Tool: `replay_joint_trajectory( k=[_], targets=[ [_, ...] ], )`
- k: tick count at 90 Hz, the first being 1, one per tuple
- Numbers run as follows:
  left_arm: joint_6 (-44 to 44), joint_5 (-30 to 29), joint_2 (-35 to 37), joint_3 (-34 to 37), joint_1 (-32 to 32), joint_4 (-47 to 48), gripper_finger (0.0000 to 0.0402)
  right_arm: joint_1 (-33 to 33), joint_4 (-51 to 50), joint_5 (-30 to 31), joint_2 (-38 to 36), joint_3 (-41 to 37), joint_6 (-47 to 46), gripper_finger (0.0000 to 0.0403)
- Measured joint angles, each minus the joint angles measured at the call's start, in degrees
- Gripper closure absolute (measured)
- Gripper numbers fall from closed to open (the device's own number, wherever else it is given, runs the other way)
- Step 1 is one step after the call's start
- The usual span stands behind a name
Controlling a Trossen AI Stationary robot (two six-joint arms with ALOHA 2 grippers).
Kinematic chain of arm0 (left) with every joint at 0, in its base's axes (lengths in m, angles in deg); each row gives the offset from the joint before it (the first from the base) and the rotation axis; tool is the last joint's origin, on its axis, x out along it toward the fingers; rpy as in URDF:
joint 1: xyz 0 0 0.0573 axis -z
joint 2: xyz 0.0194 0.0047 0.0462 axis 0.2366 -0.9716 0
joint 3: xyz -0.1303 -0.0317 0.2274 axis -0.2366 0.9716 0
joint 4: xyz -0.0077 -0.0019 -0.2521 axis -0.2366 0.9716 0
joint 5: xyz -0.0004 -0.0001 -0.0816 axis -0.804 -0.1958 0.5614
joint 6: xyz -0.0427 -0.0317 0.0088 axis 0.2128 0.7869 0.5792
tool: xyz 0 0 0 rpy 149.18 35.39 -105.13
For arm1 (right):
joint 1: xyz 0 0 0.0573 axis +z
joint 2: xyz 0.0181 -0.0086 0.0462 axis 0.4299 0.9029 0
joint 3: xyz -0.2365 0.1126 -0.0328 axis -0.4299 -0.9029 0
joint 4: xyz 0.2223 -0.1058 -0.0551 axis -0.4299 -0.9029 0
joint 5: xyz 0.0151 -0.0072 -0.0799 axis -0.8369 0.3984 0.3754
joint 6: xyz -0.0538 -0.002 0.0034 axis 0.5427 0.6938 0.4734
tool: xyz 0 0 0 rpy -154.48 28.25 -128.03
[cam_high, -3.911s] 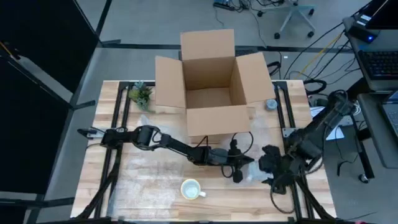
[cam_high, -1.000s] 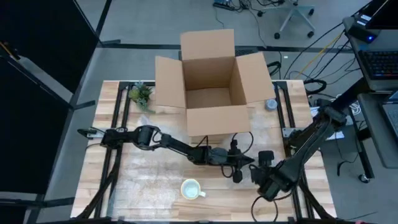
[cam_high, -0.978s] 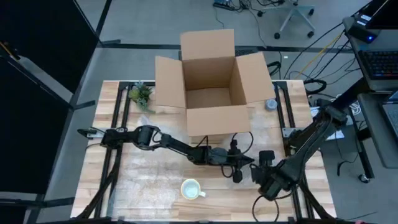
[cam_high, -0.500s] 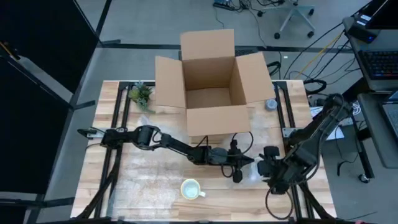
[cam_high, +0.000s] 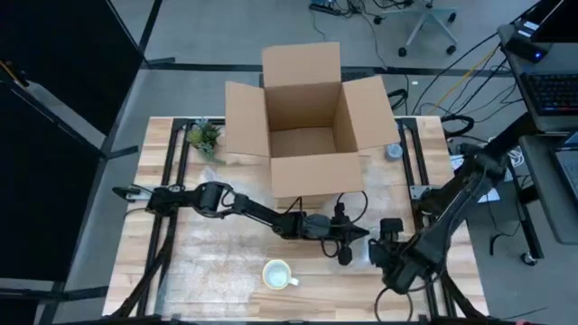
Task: Wrap mug
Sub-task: Wrap the red mug with bubble wrap
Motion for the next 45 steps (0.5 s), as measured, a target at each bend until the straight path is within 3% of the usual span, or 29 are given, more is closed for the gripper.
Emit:
replay_joint_trajectory(
  k=[45],
  targets=[
    [0.01,-0.21,0.00,0.00,0.01,-0.02,0.0402,-0.84,6.88,-2.60,10.56,-0.02,4.10,0.0151]
  ],
)
